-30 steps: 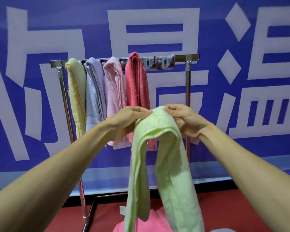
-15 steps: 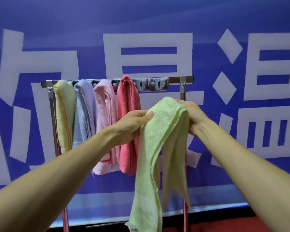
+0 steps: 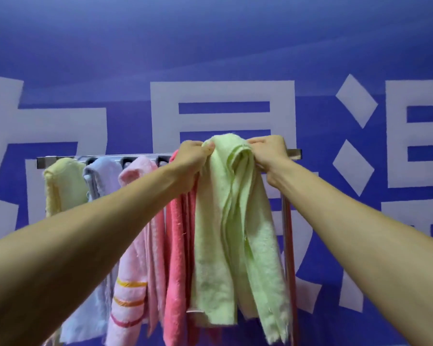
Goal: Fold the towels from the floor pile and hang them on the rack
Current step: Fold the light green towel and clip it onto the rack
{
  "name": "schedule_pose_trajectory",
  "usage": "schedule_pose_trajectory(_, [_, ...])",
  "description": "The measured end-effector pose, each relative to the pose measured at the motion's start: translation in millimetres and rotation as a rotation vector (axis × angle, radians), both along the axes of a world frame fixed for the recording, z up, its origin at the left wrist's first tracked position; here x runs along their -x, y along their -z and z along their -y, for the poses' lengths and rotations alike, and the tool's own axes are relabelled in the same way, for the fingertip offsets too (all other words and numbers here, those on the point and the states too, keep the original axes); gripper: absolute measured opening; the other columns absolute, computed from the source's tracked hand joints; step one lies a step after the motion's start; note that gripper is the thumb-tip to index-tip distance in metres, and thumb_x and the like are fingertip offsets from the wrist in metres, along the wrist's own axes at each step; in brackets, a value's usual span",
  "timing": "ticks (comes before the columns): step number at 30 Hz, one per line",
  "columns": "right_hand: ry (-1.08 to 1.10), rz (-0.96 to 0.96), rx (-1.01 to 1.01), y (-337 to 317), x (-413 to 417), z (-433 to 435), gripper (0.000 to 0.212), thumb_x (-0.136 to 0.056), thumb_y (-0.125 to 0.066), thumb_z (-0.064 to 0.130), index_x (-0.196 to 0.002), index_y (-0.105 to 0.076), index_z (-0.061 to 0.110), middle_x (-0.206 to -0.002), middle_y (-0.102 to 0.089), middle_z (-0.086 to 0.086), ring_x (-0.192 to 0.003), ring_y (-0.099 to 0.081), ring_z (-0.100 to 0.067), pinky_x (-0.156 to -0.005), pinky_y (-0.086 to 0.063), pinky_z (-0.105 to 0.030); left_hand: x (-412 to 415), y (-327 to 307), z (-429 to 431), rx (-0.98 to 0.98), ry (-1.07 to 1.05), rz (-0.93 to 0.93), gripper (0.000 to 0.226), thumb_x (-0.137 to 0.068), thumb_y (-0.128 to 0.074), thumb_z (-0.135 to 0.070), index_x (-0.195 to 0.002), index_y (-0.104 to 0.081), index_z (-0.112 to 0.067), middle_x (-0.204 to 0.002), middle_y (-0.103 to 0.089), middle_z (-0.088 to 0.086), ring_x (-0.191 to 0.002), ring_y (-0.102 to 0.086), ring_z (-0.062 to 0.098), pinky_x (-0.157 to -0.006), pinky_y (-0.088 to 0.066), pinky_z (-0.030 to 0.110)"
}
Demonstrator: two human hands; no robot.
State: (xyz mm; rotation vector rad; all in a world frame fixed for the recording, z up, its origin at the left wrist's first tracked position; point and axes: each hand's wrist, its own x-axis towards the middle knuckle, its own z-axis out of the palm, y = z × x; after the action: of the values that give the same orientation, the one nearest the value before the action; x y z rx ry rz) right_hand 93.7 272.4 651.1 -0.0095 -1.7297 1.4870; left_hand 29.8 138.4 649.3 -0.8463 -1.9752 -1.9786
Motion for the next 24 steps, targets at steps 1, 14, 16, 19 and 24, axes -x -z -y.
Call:
schedule_pose_trajectory(1, [0.09,0.004,-0.072,-5,9,-3,0.011,-0.078,-0.073,0.016,-0.081,-0.075,0.006,-0.073,-0.071,-0.012,-0.064,-0.058,-0.014,-0.05,-0.045,-0.02,6,-6,-6,-0.002,-0.04,-0.009,0.034,-0.094,-0.053,-0.026,-0.097,-0.066,0.006,-0.104,-0.069,0.025,-0.101,-0.065,0.038,-0.089,-0.052,0.054])
schedule_pose_trajectory(14, [0.427,0.119,-0.655,35,44,-14,0.046,-0.089,-0.051,0.018,-0.044,-0.042,0.01,-0.055,-0.038,-0.008,-0.057,-0.036,-0.024,-0.044,-0.019,-0.028,37,39,-30,-0.062,-0.26,0.002,0.034,-0.089,-0.061,-0.036,-0.062,-0.055,-0.016,-0.067,-0.06,0.004,-0.064,-0.05,0.02,-0.065,-0.044,0.032])
schedule_pose_trajectory(16, [0.384,0.129,-0.624,45,43,-14,0.047,-0.092,-0.052,0.02,-0.047,-0.046,0.011,-0.05,-0.041,-0.005,-0.053,-0.037,-0.019,-0.045,-0.025,-0.028,35,43,-28,-0.071,-0.227,0.004,0.032,-0.09,-0.061,-0.037,-0.07,-0.063,-0.012,-0.078,-0.068,0.013,-0.071,-0.057,0.022,-0.07,-0.052,0.037])
schedule_pose_trajectory(19, [0.309,0.138,-0.605,53,37,-12,0.042,-0.093,-0.054,0.017,-0.051,-0.056,0.016,-0.052,-0.055,-0.004,-0.054,-0.052,-0.022,-0.053,-0.045,-0.034,26,50,-22,-0.045,-0.189,-0.02,0.029,-0.092,-0.058,-0.034,-0.085,-0.069,-0.007,-0.081,-0.069,0.01,-0.071,-0.059,0.02,-0.066,-0.05,0.034])
schedule_pose_trajectory(24, [0.252,0.186,-0.595,56,17,-16,0.019,-0.092,-0.059,0.012,-0.088,-0.076,0.018,-0.081,-0.074,-0.003,-0.072,-0.069,-0.014,-0.069,-0.06,-0.036,4,64,1,0.098,-0.164,-0.145,0.024,-0.095,-0.048,-0.026,-0.101,-0.07,-0.019,-0.098,-0.072,-0.002,-0.088,-0.063,0.012,-0.079,-0.051,0.03])
